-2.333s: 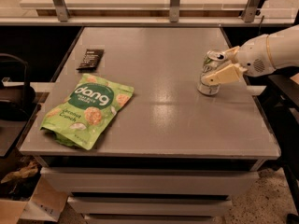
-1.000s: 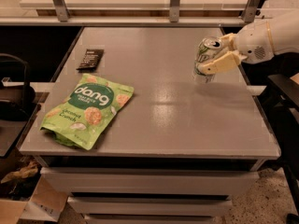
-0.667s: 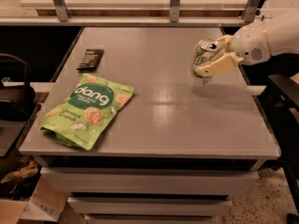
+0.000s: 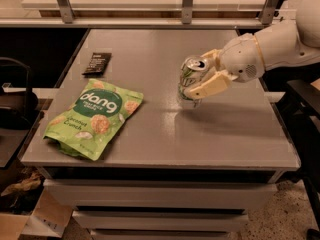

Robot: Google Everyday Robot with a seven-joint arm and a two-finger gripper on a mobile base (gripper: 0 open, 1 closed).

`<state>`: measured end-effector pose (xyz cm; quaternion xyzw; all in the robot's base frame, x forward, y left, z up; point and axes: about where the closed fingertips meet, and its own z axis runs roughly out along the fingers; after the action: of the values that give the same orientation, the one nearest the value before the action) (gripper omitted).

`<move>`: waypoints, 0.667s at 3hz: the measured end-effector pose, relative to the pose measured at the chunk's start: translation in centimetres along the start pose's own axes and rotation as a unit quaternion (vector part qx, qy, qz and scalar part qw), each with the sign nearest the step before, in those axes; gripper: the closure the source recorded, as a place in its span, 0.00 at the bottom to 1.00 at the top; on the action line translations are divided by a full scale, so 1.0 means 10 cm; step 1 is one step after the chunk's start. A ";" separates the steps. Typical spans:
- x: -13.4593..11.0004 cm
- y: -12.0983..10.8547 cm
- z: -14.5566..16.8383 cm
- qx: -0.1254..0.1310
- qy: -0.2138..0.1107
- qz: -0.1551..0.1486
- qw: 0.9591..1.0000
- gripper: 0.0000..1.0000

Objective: Move 7up can near green rice chip bag

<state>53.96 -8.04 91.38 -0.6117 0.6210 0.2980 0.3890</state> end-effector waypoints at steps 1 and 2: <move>-0.19 0.33 0.47 -0.067 -0.011 -0.015 0.998 1.00; -0.39 0.54 0.81 -0.120 -0.020 -0.033 0.992 1.00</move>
Offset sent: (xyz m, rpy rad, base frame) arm -0.0663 0.1398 -0.0183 0.0286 0.0968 0.3775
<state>49.37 1.29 89.88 -0.6682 0.5525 0.3693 0.3346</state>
